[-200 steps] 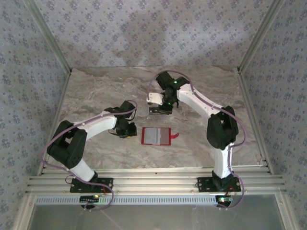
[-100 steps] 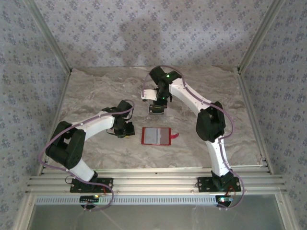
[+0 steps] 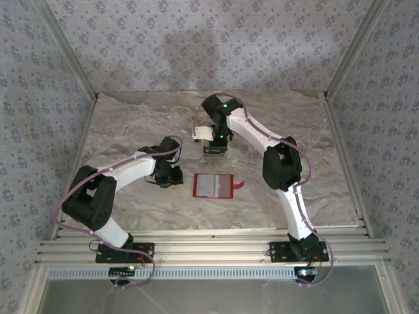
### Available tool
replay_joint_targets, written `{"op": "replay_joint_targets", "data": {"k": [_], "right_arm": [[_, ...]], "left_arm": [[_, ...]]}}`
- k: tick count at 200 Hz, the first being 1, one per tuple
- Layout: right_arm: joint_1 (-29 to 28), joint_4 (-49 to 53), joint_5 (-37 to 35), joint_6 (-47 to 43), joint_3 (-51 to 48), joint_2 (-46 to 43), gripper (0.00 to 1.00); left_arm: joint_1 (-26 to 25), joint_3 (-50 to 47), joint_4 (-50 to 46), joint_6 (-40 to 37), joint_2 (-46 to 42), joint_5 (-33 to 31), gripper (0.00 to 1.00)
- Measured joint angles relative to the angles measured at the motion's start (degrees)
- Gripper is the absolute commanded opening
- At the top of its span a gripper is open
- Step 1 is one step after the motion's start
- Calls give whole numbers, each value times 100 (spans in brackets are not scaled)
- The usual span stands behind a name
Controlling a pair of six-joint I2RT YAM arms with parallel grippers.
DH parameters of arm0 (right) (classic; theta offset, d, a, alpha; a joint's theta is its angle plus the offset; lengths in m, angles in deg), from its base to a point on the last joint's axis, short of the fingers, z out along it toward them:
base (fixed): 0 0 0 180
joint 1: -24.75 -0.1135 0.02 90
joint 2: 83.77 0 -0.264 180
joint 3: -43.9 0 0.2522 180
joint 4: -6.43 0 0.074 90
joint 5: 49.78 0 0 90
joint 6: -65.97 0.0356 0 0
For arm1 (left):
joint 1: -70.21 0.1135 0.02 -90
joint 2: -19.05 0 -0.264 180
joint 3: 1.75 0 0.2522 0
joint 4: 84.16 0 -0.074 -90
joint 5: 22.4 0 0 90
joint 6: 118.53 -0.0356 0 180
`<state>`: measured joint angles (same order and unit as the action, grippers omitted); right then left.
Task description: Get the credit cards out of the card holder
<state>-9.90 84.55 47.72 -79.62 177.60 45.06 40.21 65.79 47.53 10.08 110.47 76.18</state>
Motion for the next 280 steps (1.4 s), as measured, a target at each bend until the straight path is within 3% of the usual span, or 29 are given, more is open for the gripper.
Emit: {"op": "replay_joint_targets", "data": {"k": [84,139,198,252,280], "right_arm": [[-55,83,184,-15,76,175,0],[-52,76,227,13,173,437,20],[-52,-264,-48,48,254,424,24],[-52,-776,-420,133,-103,-127,25],[-52,-1191,-586,695,-511,-579,26]], "left_arm": [[0,-61,-20,-2,-111,0,25],[0,-72,-20,0,-136,0,25],[0,-72,-20,0,-203,0,26],[0,-72,-17,0,-208,0,25],[0,-72,2,-2,-208,-2,25]]}}
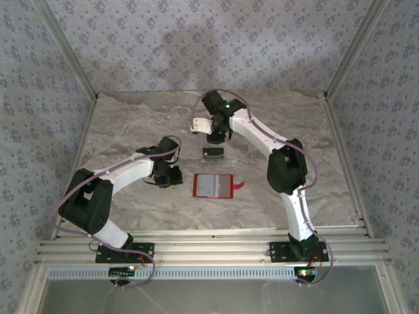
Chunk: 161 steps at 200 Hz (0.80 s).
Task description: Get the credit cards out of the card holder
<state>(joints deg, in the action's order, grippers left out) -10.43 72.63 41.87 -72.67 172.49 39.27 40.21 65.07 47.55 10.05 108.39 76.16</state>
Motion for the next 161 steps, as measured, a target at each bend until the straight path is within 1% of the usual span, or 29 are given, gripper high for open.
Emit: {"op": "replay_joint_targets", "data": {"k": [26,70,86,115,141,161], "right_arm": [[0,-457,-4,916,-693,-483,28],[26,-1176,-11,3224,-2105,-1445,28],[92,-1283,243,4072,-2465,-1757,27],[339,-1414,905,5668,-2992,-2170,27],[492,-1611,1300,6784,-3543,-2413,30],[472,-1891,1502,7650,-4074,-2645,31]], "left_arm": [[0,0,48,0,0,24,25],[0,15,136,-24,116,122,25],[0,63,129,-48,175,127,25],[2,238,129,-111,236,127,25],[39,369,129,-173,293,127,25],[81,428,114,-216,304,127,25]]}}
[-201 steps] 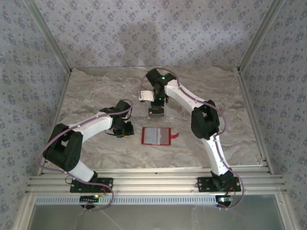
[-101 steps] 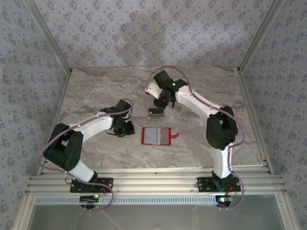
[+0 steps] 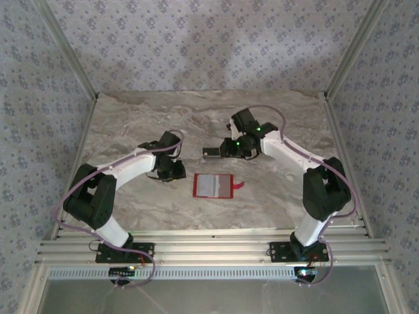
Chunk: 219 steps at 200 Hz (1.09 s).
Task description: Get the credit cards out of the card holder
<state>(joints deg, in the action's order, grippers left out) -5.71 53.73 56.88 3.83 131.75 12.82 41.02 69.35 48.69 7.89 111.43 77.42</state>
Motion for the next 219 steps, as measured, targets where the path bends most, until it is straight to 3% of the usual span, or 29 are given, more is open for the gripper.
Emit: {"op": "replay_joint_targets", "data": {"k": [35,92,153,219], "right_arm": [[-208,-238,116,1154,-442,-245,31],[-876,-535,70,2048,-387,22,31],[-1357,-553,52,2339,201,1113,30],[-1572,-531,55,2337,686,1759,30]], "left_arm": [[129,72,-22,-46,0,0,25],[809,20,-31,-177,-140,170,25],[1497,-321,-138,-409,-704,330,25],[1569,-426,-155,-450,-745,463,25]]}}
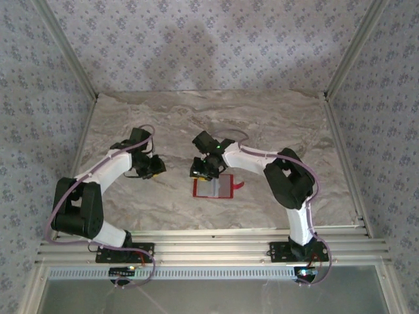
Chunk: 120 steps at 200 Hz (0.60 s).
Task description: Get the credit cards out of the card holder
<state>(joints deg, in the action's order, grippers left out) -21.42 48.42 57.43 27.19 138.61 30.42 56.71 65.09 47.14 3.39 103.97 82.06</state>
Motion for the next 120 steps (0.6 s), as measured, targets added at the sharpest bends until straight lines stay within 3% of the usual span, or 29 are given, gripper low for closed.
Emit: {"op": "replay_joint_targets", "data": {"k": [120], "right_arm": [[-61,122,-55,-7,35,186,31]], "left_arm": [[0,-107,42,0,-4,122,25]]}}
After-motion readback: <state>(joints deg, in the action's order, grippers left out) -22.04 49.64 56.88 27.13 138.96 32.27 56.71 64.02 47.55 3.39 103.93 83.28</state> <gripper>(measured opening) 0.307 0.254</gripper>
